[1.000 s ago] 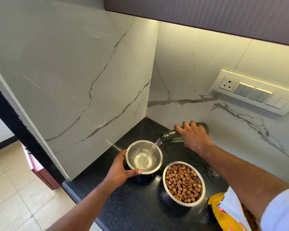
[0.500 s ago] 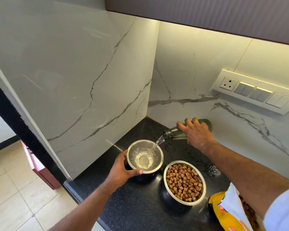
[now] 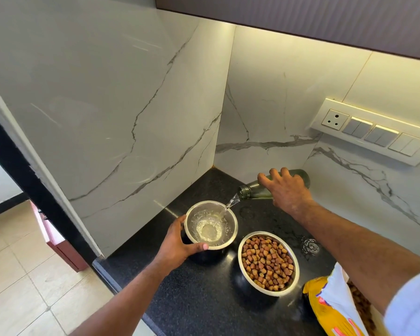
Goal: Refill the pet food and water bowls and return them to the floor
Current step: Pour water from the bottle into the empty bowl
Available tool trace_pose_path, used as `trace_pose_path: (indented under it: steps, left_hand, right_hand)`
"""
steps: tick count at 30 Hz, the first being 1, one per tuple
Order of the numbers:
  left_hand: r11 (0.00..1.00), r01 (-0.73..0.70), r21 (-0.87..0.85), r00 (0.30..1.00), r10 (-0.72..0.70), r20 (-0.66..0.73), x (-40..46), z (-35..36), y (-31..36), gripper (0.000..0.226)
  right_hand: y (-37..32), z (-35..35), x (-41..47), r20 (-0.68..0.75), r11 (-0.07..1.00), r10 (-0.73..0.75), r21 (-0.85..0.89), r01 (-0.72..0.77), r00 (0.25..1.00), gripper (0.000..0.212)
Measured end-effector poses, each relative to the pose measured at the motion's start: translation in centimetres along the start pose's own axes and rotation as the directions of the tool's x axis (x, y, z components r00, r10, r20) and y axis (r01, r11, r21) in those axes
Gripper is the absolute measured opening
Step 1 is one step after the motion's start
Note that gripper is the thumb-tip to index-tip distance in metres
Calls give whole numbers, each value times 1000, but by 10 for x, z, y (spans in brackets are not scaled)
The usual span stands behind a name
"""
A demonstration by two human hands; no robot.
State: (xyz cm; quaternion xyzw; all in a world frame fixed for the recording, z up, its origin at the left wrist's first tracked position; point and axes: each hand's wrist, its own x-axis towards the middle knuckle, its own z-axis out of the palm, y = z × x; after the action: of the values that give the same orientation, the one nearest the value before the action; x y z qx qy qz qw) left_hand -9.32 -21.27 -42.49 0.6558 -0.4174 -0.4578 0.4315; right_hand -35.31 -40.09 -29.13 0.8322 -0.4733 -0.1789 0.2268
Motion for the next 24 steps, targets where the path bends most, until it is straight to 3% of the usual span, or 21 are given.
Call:
trace_pose_path:
  steps: [24]
  left_hand:
    - [1000,4,24,1000,-4,10,1,-2,-3,129]
  right_hand:
    - [-6,-10,-8,17,999,-13,-38,13,1000,90]
